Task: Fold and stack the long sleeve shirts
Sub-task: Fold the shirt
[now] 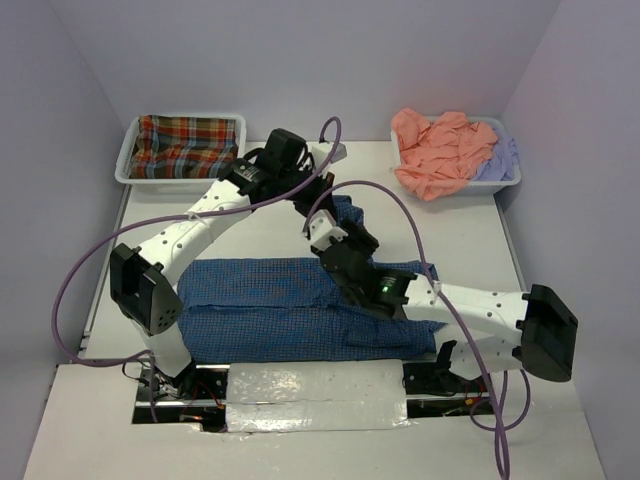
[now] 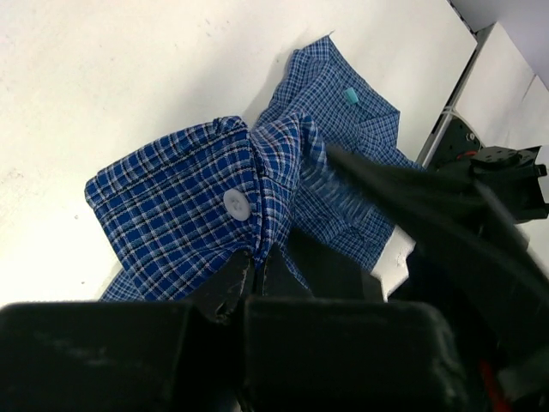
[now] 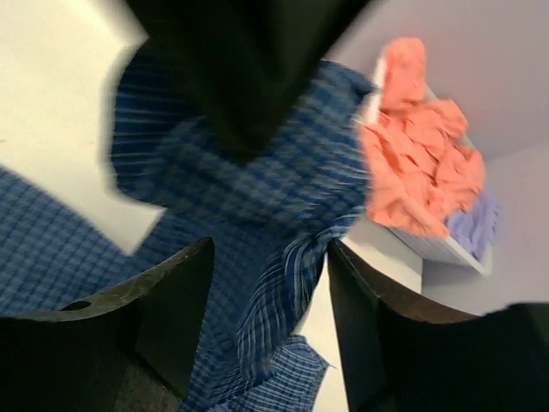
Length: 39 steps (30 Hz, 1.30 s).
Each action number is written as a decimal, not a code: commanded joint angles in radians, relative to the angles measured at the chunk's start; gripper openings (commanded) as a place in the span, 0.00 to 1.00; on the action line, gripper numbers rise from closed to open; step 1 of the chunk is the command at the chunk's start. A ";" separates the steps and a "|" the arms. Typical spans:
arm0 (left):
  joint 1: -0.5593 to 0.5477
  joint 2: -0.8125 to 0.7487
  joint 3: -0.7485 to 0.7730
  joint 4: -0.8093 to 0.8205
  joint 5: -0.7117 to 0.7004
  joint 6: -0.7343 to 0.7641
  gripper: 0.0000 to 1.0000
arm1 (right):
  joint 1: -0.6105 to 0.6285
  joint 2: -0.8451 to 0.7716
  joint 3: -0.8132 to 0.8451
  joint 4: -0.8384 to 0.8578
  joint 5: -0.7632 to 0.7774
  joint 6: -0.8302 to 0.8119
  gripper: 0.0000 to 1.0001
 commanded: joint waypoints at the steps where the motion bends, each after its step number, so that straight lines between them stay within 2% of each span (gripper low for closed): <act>1: 0.002 -0.034 -0.015 0.022 0.043 -0.002 0.00 | -0.062 -0.011 0.042 0.073 0.091 0.007 0.61; 3: 0.002 -0.037 -0.024 0.021 0.049 0.005 0.00 | -0.093 -0.024 0.039 0.058 0.064 0.064 0.53; 6: 0.003 -0.037 -0.030 0.014 0.061 0.017 0.00 | -0.176 -0.072 0.039 -0.002 -0.094 0.168 0.10; 8: 0.003 -0.035 -0.030 0.004 0.063 0.038 0.02 | -0.231 -0.141 0.012 -0.022 -0.224 0.202 0.02; 9: 0.003 -0.034 -0.029 0.001 0.063 0.049 0.16 | -0.248 -0.165 -0.001 -0.025 -0.355 0.219 0.00; 11: 0.003 -0.034 -0.027 -0.013 0.066 0.101 0.36 | -0.275 -0.240 -0.036 -0.027 -0.467 0.228 0.00; 12: 0.003 -0.035 -0.022 -0.018 0.065 0.121 0.51 | -0.301 -0.261 -0.044 -0.039 -0.552 0.237 0.00; 14: 0.003 -0.045 -0.019 -0.022 0.051 0.178 0.60 | -0.334 -0.311 -0.060 -0.056 -0.625 0.248 0.00; 16: 0.002 -0.055 -0.016 -0.024 0.020 0.244 0.79 | -0.381 -0.330 -0.067 -0.080 -0.695 0.268 0.00; 17: 0.000 -0.068 -0.016 -0.024 0.014 0.294 0.94 | -0.395 -0.342 -0.073 -0.086 -0.719 0.274 0.00; 18: 0.000 -0.074 -0.010 -0.027 0.000 0.320 0.99 | -0.424 -0.344 -0.074 -0.094 -0.734 0.288 0.00; 22: 0.000 -0.114 -0.007 -0.039 -0.073 0.487 0.99 | -0.479 -0.333 -0.053 -0.129 -0.818 0.326 0.00; 24: -0.003 -0.173 -0.073 -0.013 -0.109 0.650 0.99 | -0.492 -0.305 -0.019 -0.161 -0.851 0.352 0.00; 25: -0.011 -0.202 -0.119 0.049 -0.162 0.713 0.99 | -0.492 -0.276 -0.002 -0.175 -0.852 0.362 0.00; 26: -0.033 -0.269 -0.227 0.088 -0.190 0.824 0.99 | -0.493 -0.261 0.034 -0.192 -0.840 0.365 0.00; 28: -0.052 -0.290 -0.266 0.081 -0.205 0.914 0.99 | -0.495 -0.214 0.073 -0.244 -0.823 0.420 0.00; 31: -0.093 -0.301 -0.327 0.102 -0.222 0.957 0.99 | -0.504 -0.164 0.125 -0.283 -0.848 0.474 0.00; 33: -0.133 -0.304 -0.397 0.171 -0.271 0.960 0.99 | -0.510 -0.146 0.150 -0.304 -0.871 0.512 0.00; 39: -0.141 -0.293 -0.518 0.422 -0.356 0.914 0.99 | -0.518 -0.118 0.165 -0.311 -0.918 0.560 0.00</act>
